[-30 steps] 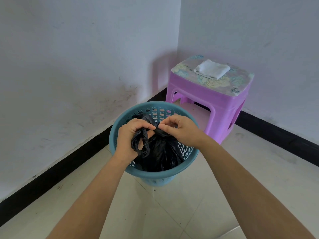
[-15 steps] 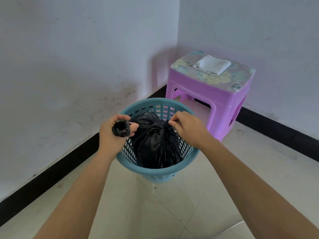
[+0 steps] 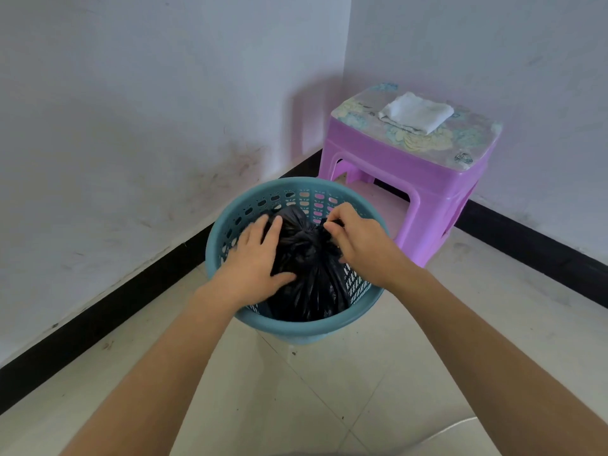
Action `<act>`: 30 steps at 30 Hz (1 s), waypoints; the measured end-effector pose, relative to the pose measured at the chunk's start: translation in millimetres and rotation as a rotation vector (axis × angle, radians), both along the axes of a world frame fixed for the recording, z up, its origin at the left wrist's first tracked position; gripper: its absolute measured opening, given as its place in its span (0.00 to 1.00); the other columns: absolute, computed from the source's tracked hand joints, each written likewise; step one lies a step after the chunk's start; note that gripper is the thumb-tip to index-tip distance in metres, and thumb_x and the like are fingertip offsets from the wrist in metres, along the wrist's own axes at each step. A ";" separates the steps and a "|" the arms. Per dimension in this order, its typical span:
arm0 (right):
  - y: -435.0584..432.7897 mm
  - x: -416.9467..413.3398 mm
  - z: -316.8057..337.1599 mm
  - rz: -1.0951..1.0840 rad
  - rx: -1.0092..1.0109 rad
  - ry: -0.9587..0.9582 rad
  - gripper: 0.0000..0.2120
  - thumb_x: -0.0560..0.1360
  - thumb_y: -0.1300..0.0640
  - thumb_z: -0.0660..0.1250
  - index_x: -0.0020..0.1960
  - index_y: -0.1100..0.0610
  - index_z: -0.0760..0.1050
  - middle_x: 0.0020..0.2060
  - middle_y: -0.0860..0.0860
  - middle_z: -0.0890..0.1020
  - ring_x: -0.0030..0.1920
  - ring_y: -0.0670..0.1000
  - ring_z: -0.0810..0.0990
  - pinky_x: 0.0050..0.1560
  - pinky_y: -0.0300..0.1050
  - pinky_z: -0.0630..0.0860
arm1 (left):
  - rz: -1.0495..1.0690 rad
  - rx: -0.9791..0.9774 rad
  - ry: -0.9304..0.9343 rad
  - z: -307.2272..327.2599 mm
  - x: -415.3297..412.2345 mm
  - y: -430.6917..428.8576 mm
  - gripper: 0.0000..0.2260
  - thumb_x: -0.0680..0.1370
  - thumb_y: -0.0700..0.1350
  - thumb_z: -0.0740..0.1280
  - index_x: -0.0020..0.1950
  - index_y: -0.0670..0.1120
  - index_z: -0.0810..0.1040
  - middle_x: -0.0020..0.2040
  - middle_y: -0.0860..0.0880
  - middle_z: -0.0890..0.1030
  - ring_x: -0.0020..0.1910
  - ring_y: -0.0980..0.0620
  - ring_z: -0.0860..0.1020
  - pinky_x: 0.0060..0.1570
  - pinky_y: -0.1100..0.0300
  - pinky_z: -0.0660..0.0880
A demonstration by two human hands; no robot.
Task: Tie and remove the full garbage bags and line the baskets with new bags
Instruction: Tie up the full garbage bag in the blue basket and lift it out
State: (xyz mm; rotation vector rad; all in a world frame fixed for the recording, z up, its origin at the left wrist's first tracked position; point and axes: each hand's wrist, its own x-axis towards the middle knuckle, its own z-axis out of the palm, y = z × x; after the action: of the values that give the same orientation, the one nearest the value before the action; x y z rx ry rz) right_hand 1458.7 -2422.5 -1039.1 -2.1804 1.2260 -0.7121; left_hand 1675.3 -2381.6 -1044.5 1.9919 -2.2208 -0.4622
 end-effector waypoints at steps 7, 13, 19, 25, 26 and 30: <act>10.3 0.8 3.7 0.046 -0.026 0.066 0.12 0.79 0.37 0.58 0.49 0.45 0.61 0.32 0.43 0.73 0.31 0.43 0.72 0.33 0.44 0.68 | 0.047 -0.311 0.145 18.1 -1.0 -9.0 0.23 0.78 0.36 0.63 0.74 0.45 0.68 0.54 0.41 0.75 0.51 0.40 0.76 0.50 0.45 0.74; 6.2 6.4 63.3 -0.029 -0.001 0.172 0.20 0.72 0.48 0.72 0.50 0.49 0.60 0.37 0.43 0.70 0.33 0.46 0.68 0.36 0.46 0.65 | 0.004 -0.300 0.212 90.1 -14.5 2.1 0.15 0.75 0.32 0.65 0.62 0.40 0.78 0.49 0.41 0.75 0.42 0.39 0.77 0.41 0.49 0.75; 8.0 -9.9 219.5 -0.027 -0.007 0.170 0.17 0.74 0.57 0.68 0.50 0.45 0.59 0.40 0.40 0.68 0.36 0.50 0.71 0.35 0.47 0.68 | 0.012 -0.323 0.251 244.7 -23.9 8.7 0.14 0.74 0.35 0.68 0.60 0.39 0.78 0.45 0.44 0.74 0.31 0.47 0.72 0.34 0.52 0.73; 9.6 -24.4 451.5 -0.021 -0.112 0.108 0.18 0.72 0.58 0.68 0.55 0.46 0.62 0.41 0.41 0.71 0.36 0.47 0.71 0.34 0.39 0.64 | -0.053 -0.317 0.223 464.5 -30.1 16.5 0.37 0.68 0.61 0.73 0.71 0.49 0.65 0.56 0.50 0.67 0.49 0.52 0.74 0.48 0.60 0.75; 10.8 -24.6 496.1 -0.018 -0.141 0.107 0.19 0.71 0.57 0.68 0.56 0.47 0.63 0.42 0.42 0.71 0.36 0.47 0.72 0.35 0.39 0.64 | -0.046 -0.334 0.217 506.1 -30.1 19.1 0.37 0.68 0.59 0.74 0.71 0.49 0.64 0.57 0.50 0.66 0.49 0.51 0.74 0.48 0.59 0.75; 26.5 -29.9 664.2 0.026 -0.202 0.107 0.20 0.70 0.52 0.69 0.58 0.47 0.65 0.41 0.39 0.71 0.36 0.44 0.73 0.35 0.34 0.66 | -0.009 -0.402 0.204 664.8 -33.7 42.2 0.25 0.74 0.45 0.72 0.69 0.45 0.68 0.56 0.46 0.70 0.46 0.45 0.77 0.44 0.56 0.76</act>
State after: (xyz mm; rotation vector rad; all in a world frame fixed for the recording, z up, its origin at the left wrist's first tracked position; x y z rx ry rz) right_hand 1428.7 -2396.0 -374.9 -2.4223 1.2222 -0.7456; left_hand 1641.6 -2339.4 -379.8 1.6508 -2.0073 -0.1878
